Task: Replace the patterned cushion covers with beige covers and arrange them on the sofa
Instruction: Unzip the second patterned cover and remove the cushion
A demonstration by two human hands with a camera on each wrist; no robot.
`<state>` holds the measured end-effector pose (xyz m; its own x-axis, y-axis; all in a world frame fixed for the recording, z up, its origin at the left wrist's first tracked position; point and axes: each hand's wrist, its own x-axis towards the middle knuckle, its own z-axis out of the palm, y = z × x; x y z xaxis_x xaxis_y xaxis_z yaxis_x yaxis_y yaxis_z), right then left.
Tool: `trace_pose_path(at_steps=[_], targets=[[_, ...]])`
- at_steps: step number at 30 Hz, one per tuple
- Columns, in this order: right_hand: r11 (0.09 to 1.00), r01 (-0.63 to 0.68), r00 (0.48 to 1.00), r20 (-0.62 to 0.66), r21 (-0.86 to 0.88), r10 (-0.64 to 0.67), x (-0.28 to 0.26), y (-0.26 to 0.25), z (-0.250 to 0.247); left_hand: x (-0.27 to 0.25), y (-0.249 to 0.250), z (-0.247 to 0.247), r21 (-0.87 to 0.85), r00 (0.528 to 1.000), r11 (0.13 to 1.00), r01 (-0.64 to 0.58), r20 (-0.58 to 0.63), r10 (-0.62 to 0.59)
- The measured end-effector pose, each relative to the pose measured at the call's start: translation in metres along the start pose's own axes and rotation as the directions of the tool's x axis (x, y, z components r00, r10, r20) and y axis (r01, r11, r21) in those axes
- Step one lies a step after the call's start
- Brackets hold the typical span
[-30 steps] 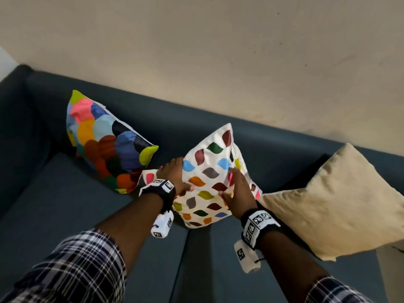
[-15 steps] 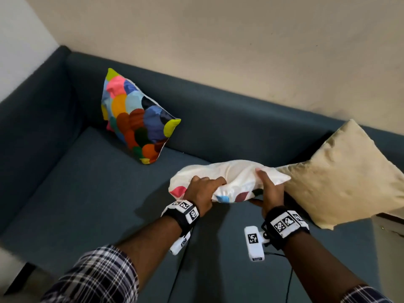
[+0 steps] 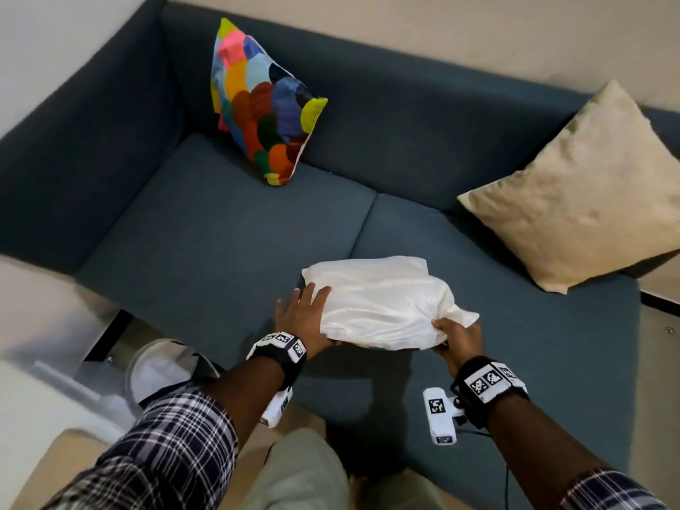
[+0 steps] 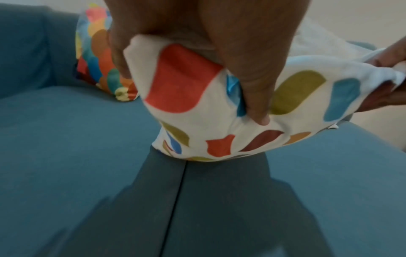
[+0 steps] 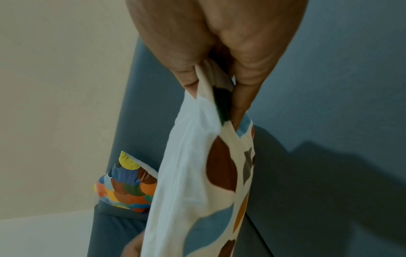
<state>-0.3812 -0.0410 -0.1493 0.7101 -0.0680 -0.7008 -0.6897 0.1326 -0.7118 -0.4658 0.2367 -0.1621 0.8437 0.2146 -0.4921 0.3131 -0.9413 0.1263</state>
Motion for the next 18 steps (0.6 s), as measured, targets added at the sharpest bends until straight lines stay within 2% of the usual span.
trace_pose_path(at_steps=[4, 9, 12, 15, 18], targets=[[0.996, 0.061, 0.997, -0.035, -0.060, -0.063, 0.011, 0.038, -0.020, -0.007, -0.017, 0.044, -0.224, 0.996, 0.974, -0.042, 0.064, 0.058], [0.973, 0.219, 0.973, -0.053, -0.079, -0.224, 0.041, 0.094, -0.037, 0.006, -0.028, 0.089, -0.217, 0.976, 0.954, -0.207, -0.118, 0.184], [0.940, 0.327, 0.941, -0.053, -0.099, -0.333, 0.058, 0.136, -0.056, 0.008, -0.032, 0.129, -0.201, 0.932, 0.926, -0.319, -0.245, 0.268], [0.892, 0.435, 0.897, -0.034, -0.121, -0.442, 0.069, 0.173, -0.074, 0.005, -0.034, 0.166, -0.185, 0.866, 0.895, -0.406, -0.390, 0.313], [0.817, 0.558, 0.829, 0.042, -0.148, -0.558, 0.074, 0.200, -0.087, 0.005, -0.038, 0.196, -0.127, 0.784, 0.864, -0.488, -0.499, 0.369]])
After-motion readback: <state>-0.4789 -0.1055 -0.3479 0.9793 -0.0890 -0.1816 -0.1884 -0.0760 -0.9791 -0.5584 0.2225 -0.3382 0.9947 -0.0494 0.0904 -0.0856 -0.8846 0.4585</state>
